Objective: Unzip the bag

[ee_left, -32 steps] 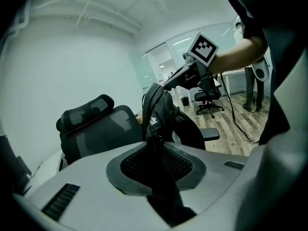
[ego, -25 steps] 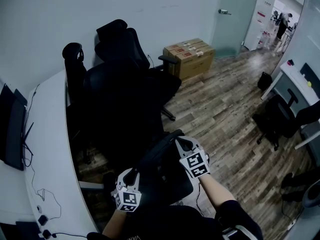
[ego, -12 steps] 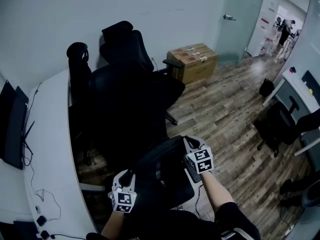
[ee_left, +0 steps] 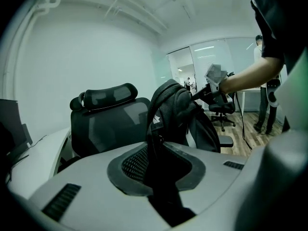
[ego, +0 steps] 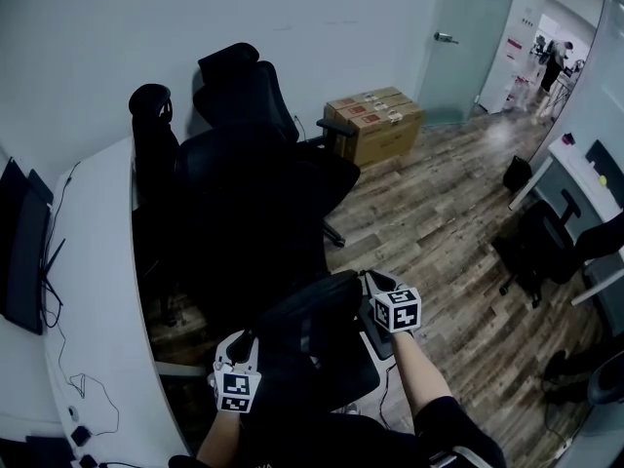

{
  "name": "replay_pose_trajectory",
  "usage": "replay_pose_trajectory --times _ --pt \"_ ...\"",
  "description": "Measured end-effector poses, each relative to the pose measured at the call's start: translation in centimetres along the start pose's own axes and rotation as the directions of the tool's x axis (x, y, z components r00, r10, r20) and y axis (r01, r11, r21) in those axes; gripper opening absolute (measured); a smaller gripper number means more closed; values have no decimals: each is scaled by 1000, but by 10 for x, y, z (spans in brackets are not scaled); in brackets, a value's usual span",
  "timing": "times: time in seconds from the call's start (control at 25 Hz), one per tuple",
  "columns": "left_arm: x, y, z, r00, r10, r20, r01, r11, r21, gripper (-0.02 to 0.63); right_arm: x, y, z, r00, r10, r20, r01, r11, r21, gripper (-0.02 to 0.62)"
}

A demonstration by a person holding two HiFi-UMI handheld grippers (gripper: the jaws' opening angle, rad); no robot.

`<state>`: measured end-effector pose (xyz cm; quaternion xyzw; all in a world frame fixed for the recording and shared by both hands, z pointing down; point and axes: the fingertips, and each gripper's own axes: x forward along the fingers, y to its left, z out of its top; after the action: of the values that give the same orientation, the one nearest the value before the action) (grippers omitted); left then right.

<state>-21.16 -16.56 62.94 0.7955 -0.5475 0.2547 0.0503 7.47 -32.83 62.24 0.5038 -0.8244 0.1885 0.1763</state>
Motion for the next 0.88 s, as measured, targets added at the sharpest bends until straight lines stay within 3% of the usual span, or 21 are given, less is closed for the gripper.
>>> replay_pose_trajectory --times 0.28,0.88 --pt "7 -1 -1 1000 -10 -2 10 999 -33 68 7 -4 -28 999 -14 -33 17 995 94 46" --pt "10 -5 1 999 -1 -34 0 1000 -25 69 -30 11 -31 994 47 97 -67 974 215 49"
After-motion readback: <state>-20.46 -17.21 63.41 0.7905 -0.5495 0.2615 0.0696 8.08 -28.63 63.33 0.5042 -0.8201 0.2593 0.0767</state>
